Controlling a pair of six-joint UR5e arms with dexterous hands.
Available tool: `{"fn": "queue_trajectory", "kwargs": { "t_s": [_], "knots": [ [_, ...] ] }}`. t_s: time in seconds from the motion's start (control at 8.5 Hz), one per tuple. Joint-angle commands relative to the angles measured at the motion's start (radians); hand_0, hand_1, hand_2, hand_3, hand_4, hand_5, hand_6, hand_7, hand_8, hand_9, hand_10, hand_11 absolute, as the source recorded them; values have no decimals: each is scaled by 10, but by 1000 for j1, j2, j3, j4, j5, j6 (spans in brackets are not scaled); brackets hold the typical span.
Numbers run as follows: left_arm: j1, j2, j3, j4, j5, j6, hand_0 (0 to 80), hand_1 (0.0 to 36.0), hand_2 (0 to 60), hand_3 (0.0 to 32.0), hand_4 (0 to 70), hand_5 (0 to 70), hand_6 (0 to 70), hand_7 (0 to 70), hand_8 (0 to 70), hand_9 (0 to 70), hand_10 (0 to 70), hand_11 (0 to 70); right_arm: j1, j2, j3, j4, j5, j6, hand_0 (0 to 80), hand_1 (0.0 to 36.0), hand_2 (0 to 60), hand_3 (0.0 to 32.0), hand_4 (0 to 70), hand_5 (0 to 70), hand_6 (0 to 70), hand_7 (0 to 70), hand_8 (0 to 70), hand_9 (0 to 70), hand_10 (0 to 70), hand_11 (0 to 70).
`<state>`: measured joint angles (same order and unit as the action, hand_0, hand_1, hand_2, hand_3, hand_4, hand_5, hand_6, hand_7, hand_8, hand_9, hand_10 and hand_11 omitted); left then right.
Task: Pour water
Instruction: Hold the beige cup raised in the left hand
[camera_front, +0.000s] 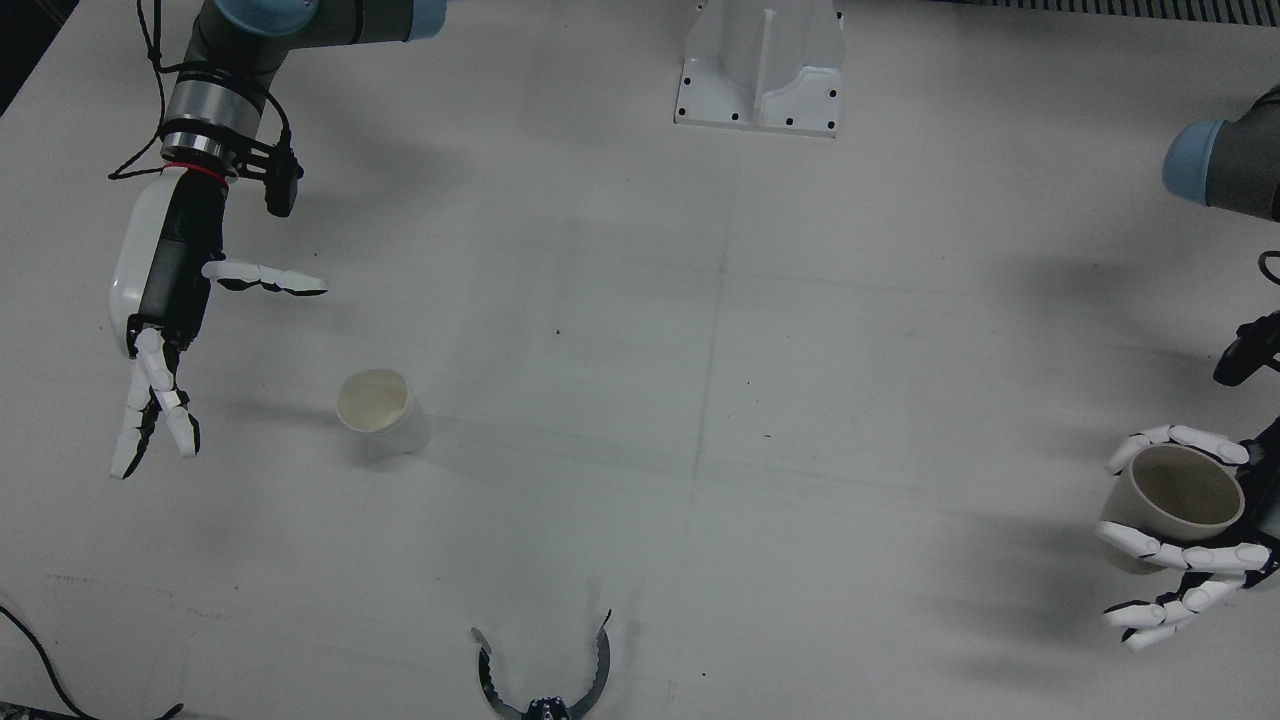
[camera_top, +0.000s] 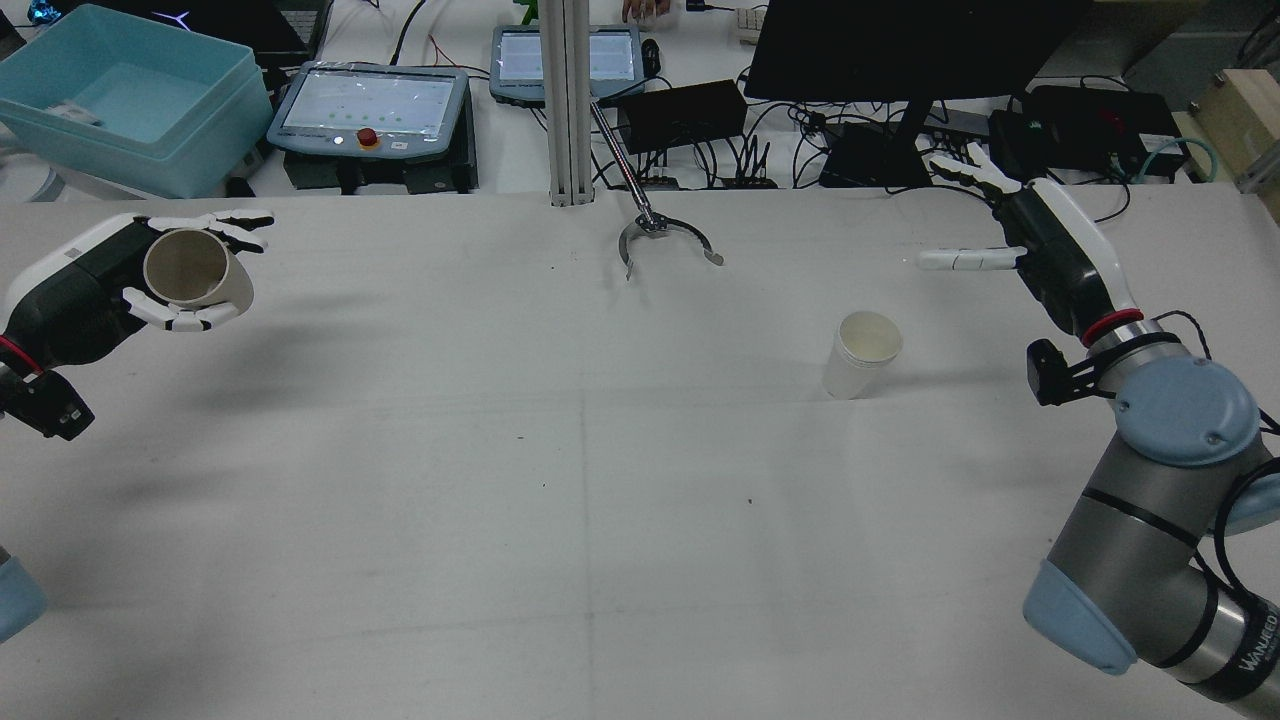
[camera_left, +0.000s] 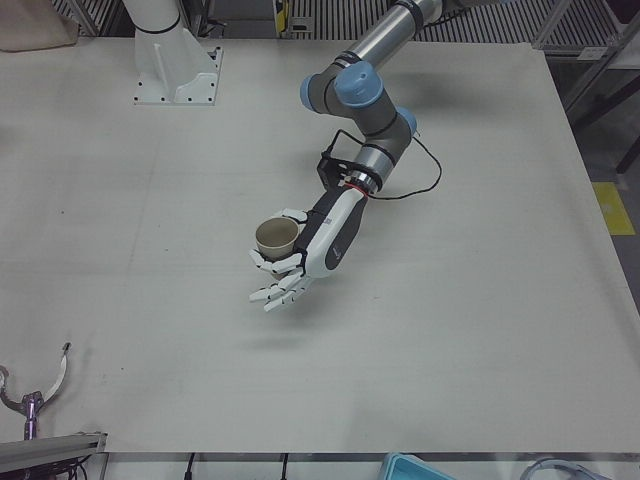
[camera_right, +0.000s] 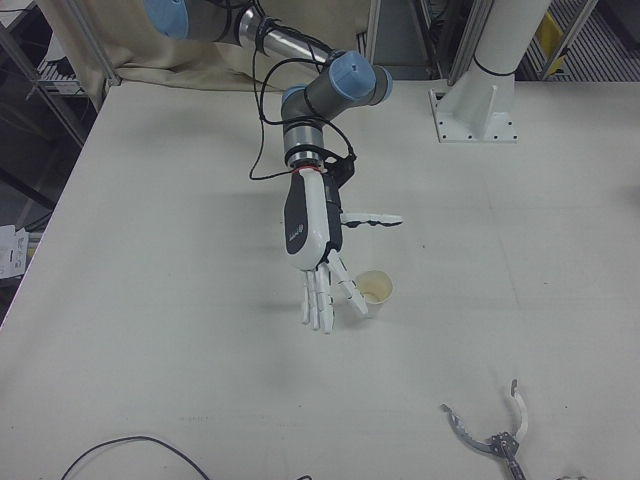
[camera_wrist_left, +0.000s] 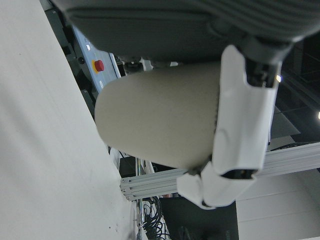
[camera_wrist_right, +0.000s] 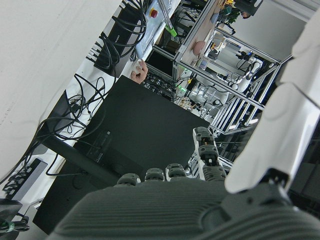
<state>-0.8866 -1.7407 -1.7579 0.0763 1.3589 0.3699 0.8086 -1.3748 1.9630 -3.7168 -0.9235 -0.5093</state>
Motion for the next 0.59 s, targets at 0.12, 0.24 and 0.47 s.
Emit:
{"fn": "queue_trajectory", "kwargs": {
  "t_s": [0.12, 0.24, 0.47],
  "knots": [
    [1, 0, 2, 13, -1, -2, 364, 94, 482, 0, 644, 217, 191, 160, 86, 113, 70, 97, 0, 2, -6, 2, 2, -3, 462, 110, 52, 0, 69, 49, 42, 41, 20, 15, 0, 3],
    [1, -2, 3, 14, -1, -2, 349, 86, 466, 0, 643, 215, 189, 162, 84, 113, 69, 96, 0, 2, -7, 2, 2, -3, 462, 109, 52, 0, 71, 50, 42, 43, 20, 17, 0, 4],
    [1, -10, 2, 26, -1, -2, 376, 104, 494, 0, 629, 268, 188, 163, 81, 110, 70, 98, -18, 2, -56, 21, 3, -15, 462, 109, 54, 0, 72, 49, 44, 44, 21, 19, 0, 6]
  ]
}}
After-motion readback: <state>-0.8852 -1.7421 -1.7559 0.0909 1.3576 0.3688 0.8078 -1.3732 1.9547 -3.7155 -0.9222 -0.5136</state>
